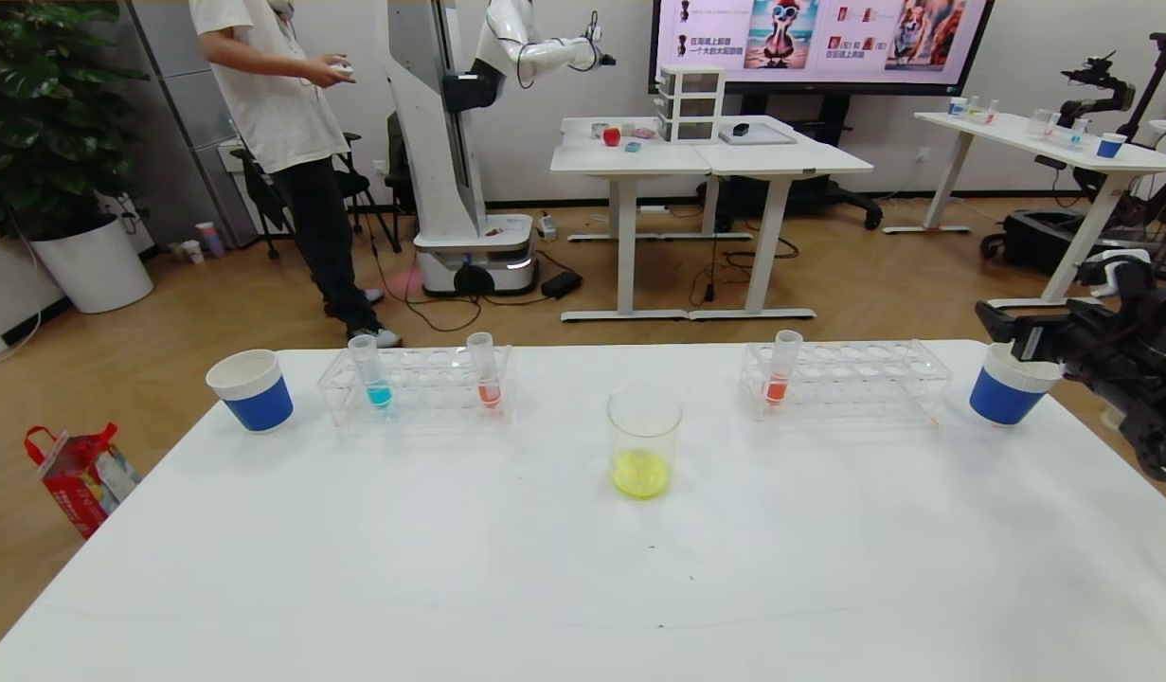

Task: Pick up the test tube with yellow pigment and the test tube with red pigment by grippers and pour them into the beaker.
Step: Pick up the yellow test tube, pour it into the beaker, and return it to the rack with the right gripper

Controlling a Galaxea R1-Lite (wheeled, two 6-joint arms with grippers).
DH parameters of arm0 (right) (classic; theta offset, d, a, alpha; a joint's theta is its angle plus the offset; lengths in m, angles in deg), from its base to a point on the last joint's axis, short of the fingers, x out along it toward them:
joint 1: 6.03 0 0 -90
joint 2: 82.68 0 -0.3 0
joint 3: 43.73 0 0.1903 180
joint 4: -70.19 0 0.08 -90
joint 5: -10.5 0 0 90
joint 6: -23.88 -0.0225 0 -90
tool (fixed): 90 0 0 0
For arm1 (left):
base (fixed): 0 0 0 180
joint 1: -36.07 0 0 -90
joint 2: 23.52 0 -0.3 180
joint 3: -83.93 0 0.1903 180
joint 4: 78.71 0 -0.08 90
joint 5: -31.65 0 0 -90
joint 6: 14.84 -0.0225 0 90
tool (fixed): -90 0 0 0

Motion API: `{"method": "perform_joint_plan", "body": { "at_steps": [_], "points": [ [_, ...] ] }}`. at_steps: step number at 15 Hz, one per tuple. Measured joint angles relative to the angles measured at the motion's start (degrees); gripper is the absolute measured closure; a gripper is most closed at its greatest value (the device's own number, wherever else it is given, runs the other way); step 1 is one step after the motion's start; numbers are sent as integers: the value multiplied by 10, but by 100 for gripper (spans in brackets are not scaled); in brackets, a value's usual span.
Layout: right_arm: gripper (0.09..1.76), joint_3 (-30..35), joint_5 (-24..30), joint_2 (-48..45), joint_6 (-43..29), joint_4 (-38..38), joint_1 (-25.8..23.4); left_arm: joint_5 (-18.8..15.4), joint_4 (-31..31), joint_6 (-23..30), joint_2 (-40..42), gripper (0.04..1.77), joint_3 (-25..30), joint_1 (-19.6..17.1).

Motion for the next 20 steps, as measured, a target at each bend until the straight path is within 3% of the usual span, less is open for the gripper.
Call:
{"method": "perform_joint_plan", "body": {
  "at_steps": [6,10,15,20],
  "points": [
    [11,-2,-42,-100,-6,-93,143,0,0,0,0,6,0,0],
    [11,18,-64,-166,-17,-99,211,0,0,0,0,6,0,0],
    [11,62,-64,-264,-16,-97,225,0,0,0,0,6,0,0],
    [11,135,-64,-464,-13,-113,214,0,0,0,0,6,0,0]
  ]
}}
